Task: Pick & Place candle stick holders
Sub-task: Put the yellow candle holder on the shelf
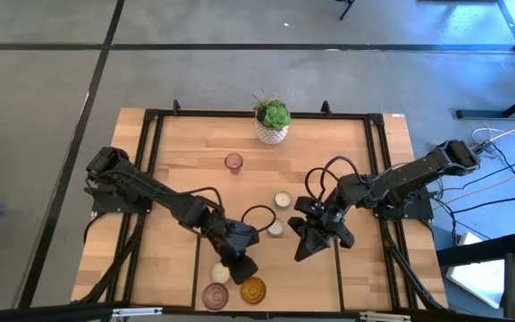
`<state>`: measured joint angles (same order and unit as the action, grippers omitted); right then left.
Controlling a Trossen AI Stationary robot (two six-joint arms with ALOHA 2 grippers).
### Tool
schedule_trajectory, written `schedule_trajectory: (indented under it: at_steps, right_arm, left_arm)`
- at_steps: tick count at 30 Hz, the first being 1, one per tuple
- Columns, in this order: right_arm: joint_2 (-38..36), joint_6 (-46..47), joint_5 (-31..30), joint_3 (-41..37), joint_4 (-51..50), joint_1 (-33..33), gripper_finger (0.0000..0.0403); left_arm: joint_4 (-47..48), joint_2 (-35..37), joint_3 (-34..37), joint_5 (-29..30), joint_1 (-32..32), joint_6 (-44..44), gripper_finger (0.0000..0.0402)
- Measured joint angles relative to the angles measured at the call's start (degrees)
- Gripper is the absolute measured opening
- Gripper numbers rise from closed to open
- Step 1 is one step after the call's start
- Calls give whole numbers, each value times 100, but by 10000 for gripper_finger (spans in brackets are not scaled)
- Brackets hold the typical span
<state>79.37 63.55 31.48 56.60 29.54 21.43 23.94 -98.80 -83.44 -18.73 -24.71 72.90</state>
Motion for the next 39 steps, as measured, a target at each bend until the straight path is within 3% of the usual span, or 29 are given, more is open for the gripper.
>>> schedule_trajectory:
  at_steps: [39]
  right_arm:
    - [0,-63,5,0,-24,0,3]
  left_arm:
    - [-129,2,0,-286,129,-170,2]
